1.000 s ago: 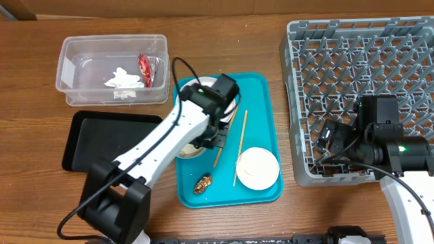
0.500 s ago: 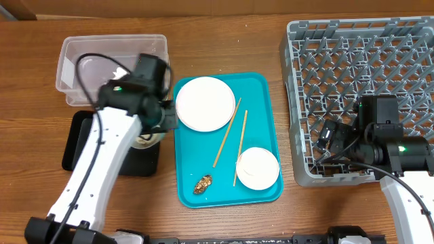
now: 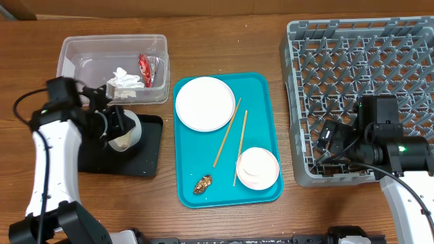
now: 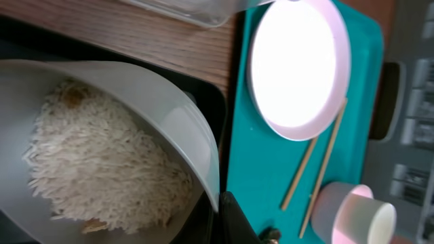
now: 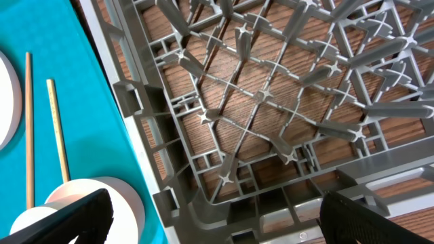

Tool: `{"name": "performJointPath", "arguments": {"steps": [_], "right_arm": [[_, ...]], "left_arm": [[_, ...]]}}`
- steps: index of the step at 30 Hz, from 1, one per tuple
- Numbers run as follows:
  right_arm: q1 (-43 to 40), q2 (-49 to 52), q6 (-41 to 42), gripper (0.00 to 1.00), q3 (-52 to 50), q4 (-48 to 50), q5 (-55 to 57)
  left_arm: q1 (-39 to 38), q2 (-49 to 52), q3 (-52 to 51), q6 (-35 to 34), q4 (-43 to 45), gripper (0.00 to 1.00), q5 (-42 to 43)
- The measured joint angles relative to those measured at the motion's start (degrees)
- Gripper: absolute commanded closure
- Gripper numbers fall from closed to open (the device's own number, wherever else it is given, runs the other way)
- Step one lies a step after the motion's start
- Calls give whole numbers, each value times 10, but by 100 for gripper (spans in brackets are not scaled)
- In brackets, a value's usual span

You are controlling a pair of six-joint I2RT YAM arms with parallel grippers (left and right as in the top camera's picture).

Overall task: Sort waste into correct bins and load items into the dishwasher
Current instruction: 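Tip the rice bowl over the black tray to pour out rice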

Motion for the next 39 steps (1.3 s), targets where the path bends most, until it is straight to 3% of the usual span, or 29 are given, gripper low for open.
{"name": "performJointPath", "arguments": {"steps": [6, 18, 30, 39], "right_arm": [[0, 0, 0, 0, 0, -1, 0], [0, 0, 0, 0, 0, -2, 0], [0, 0, 0, 0, 0, -2, 0], [0, 0, 0, 0, 0, -2, 0]], "left_arm": [[64, 10, -31, 103, 0, 96, 172], [145, 67, -60, 225, -2, 96, 358], [175, 109, -60, 229, -35, 96, 429], [192, 109, -60, 193, -43, 96, 445]]}}
